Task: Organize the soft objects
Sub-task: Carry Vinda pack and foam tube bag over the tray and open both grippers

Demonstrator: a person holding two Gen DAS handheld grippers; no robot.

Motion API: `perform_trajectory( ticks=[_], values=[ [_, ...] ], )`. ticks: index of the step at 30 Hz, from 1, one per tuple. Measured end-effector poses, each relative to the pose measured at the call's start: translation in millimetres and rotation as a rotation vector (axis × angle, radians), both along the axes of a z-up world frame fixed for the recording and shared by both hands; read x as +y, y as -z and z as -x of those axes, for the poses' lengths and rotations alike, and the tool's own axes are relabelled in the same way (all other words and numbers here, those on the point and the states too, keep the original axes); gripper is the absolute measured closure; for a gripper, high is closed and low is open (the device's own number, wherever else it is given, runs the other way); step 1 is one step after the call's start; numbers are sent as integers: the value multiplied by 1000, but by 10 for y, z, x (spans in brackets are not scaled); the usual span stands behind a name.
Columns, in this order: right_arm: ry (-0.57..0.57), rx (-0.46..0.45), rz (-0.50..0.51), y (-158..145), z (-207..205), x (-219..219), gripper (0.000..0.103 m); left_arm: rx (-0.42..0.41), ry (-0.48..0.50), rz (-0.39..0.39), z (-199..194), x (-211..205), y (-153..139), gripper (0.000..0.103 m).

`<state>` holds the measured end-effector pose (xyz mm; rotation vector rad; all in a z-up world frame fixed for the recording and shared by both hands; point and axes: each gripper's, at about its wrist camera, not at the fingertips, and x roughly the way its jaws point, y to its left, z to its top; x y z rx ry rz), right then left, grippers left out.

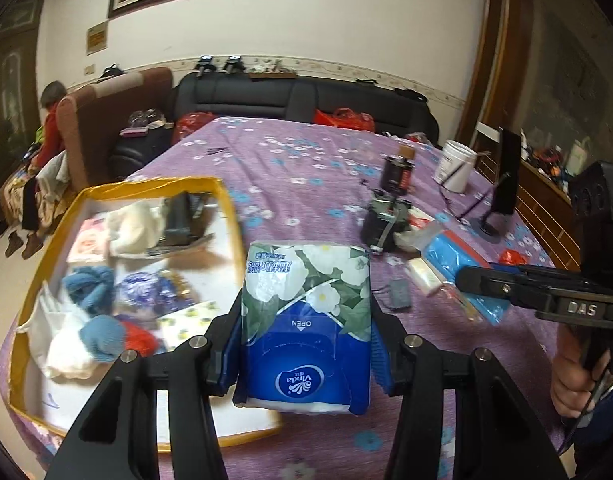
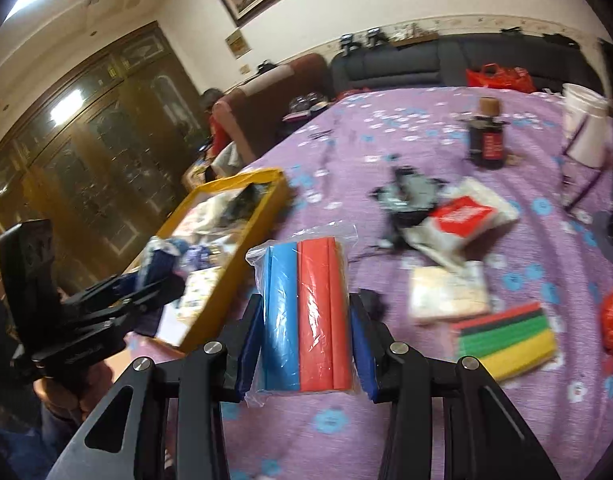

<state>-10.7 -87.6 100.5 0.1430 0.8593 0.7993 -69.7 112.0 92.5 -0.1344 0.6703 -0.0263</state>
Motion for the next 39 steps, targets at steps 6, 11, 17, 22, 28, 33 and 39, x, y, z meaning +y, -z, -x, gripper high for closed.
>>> perform_trajectory(
  ticks=[6, 11, 17, 22, 28, 33, 39],
  values=[
    [-85, 0, -4, -140, 86, 566, 58, 4, -86, 38, 112, 430, 81, 52],
    [-148, -22, 4, -244, 132, 1112, 58, 37, -171, 66, 187, 830, 244, 52],
    [-185, 11, 41, -114, 26, 1744, 58, 58, -241, 73, 313, 1139, 371, 52],
    [-161, 75, 101, 143, -177, 2096, 58, 78, -242, 71, 320, 1188, 460, 52],
    [-115, 112, 155, 348, -419, 2295, 58, 81, -227, 70, 303, 1177, 512, 52],
    [-88, 156, 158, 450, -597, 2384, 58, 90, -226, 69, 275, 1175, 562, 52],
    [-67, 146, 166, 460, -744, 2519, 57, 98, -225, 56, 236, 1132, 586, 52]
  ],
)
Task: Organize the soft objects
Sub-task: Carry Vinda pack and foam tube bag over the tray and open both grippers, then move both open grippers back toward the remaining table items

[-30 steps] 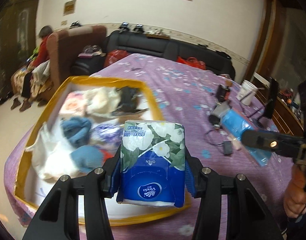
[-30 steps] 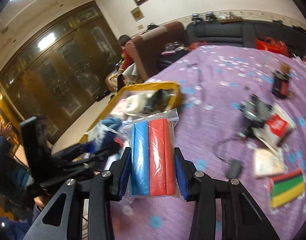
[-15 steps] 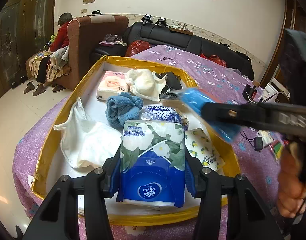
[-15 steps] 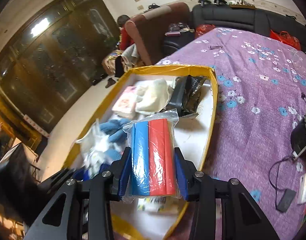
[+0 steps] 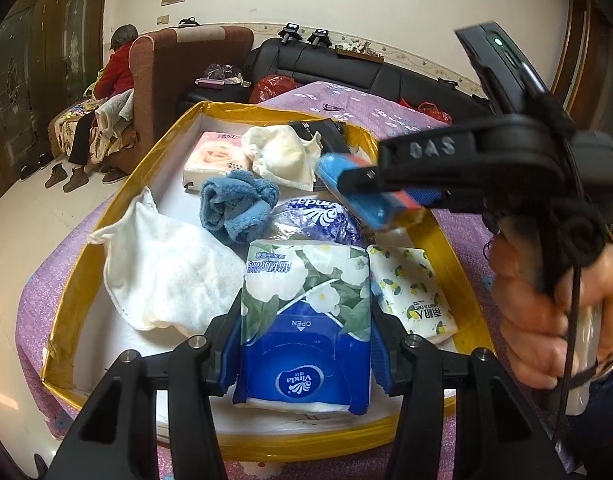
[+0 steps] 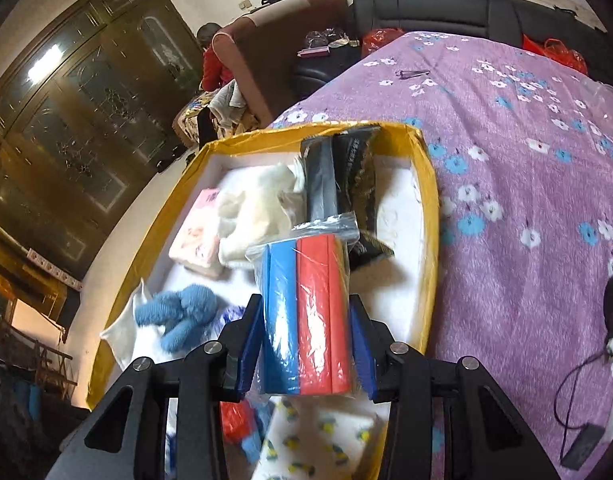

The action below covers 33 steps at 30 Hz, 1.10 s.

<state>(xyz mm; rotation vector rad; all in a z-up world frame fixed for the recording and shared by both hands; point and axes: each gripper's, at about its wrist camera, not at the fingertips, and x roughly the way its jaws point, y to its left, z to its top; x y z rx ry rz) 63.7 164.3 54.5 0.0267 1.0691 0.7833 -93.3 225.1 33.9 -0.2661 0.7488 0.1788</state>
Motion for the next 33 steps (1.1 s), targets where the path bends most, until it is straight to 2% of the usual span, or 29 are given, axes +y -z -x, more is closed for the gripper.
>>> perform_trajectory(
  ticks=[6, 12, 20, 30, 33],
  values=[
    [-24, 2, -5, 11, -54, 13, 54, 5, 1, -1, -27, -32, 0, 50],
    [-43, 9, -51, -66, 4, -132, 47, -14, 0, 7, -14, -46, -77, 39],
    [-37, 20, -121, -214, 128, -412, 46, -21, 5, -17, 9, -132, -182, 39],
    [-22, 18, -181, -346, 327, -933, 46, -22, 52, -66, -28, -447, -276, 39],
    [-10, 26, -188, -343, 333, -1057, 46, -24, 59, -92, -46, -543, -303, 35]
  ],
)
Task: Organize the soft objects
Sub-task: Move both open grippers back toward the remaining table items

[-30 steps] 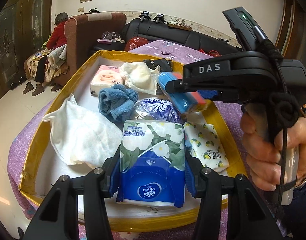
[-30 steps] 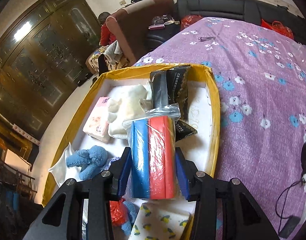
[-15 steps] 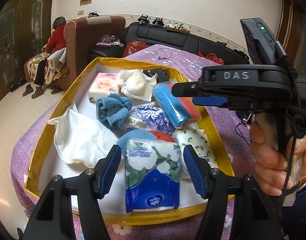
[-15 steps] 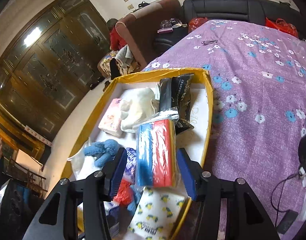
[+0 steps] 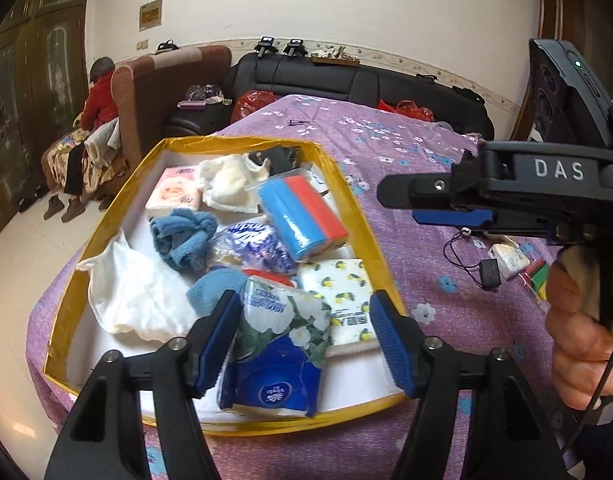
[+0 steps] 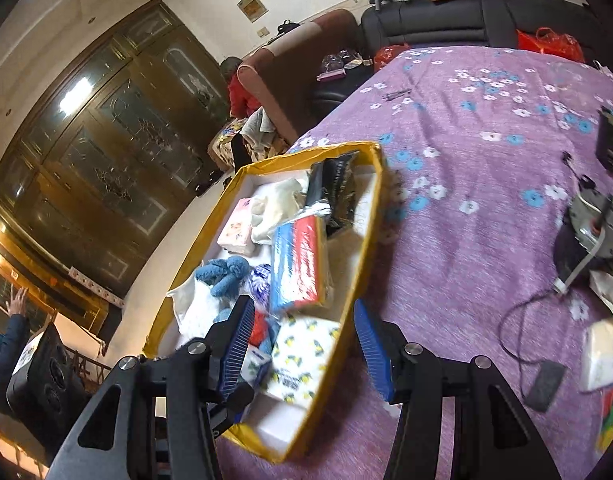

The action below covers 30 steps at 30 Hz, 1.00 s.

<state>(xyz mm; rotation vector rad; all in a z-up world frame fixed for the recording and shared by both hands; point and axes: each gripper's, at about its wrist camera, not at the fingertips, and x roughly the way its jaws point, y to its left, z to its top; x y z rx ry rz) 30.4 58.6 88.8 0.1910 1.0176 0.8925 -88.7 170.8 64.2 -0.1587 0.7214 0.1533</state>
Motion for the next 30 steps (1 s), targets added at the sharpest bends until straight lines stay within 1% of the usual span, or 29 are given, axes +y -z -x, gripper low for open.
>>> perform_trajectory(
  ticks=[5, 9, 12, 16, 19, 21, 24, 26, 28, 30],
  values=[
    [12, 17, 6, 30, -2, -220, 46, -8, 11, -33, -31, -138, -58, 34],
    [22, 0, 18, -3, 13, -480, 46, -13, 20, -47, -21, -212, -119, 33],
    [36, -28, 40, -31, 25, -762, 46, -17, 25, -60, -19, -256, -158, 33],
    [91, -60, 73, -51, 2, -1290, 46, -15, 32, -66, -45, -332, -190, 33],
    [185, -88, 70, -81, -31, -1850, 47, -16, 61, -70, -84, -474, -217, 33],
    [285, -104, 59, -93, -73, -2281, 47, -10, 94, -78, -136, -618, -229, 33],
    [470, -117, 49, -44, -125, -2952, 47, 1, 154, -94, -233, -894, -225, 33],
    [569, -105, 68, 17, -160, -3283, 47, 13, 201, -97, -297, -1097, -207, 33],
    [646, -91, 61, 75, -173, -3559, 47, 32, 258, -91, -377, -1321, -177, 33],
    [708, -31, 64, 164, -231, -3756, 46, 51, 330, -85, -464, -1587, -144, 33]
  ],
)
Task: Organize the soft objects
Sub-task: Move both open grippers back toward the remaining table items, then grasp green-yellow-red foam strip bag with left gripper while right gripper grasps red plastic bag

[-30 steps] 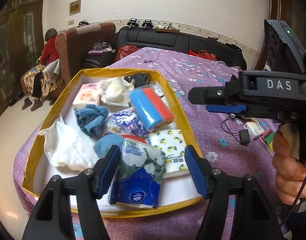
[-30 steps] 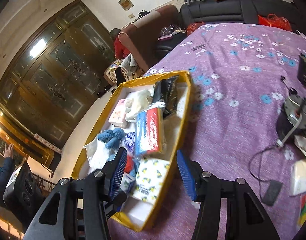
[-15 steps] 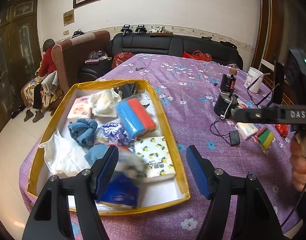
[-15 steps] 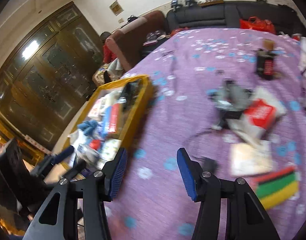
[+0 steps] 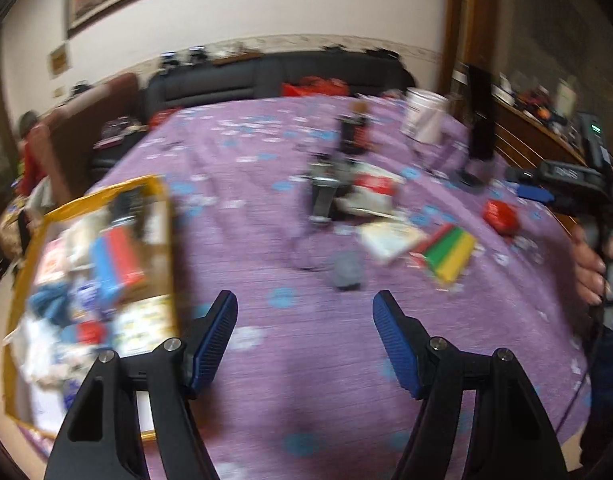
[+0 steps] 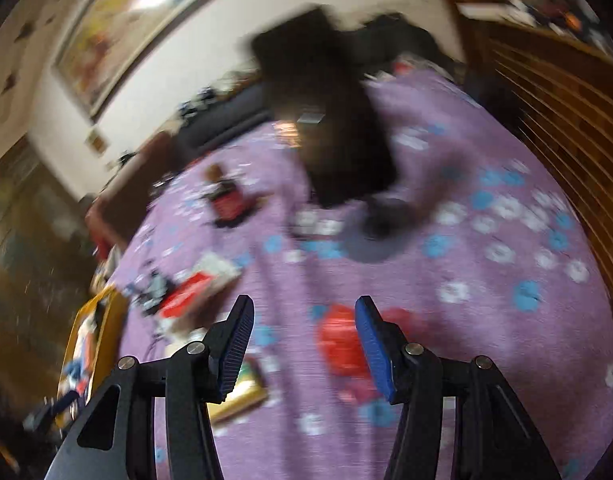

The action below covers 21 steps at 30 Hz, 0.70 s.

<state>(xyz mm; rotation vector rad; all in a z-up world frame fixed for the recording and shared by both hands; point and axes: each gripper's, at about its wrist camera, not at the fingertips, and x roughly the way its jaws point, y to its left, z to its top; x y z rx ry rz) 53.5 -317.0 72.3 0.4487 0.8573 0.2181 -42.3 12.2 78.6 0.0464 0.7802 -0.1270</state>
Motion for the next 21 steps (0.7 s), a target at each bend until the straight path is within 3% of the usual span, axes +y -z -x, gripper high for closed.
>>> perform_trajectory(
  ticks=[3, 9, 12, 14, 15, 16, 21],
  values=[
    [27, 84, -44, 140, -71, -126, 46, 20, 98, -1, -116, -351, 33, 32],
    [52, 163, 74, 257, -154, -32, 45, 13, 254, -93, -317, -960, 99, 25],
    [20, 165, 116, 313, -174, 57, 34, 27, 306, -120, -476, -1145, 179, 20],
    [-16, 182, 113, 392, -227, 106, 33, 38, 317, -129, -584, -1229, 239, 20],
    [-17, 165, 137, 394, -216, 135, 36, 55, 325, -138, -661, -1284, 296, 20],
    [-31, 151, 157, 387, -199, 172, 53, 63, 330, -143, -699, -1306, 325, 20],
    [-51, 139, 147, 368, -147, 225, 56, 97, 351, -191, -924, -1452, 533, 20]
  ],
)
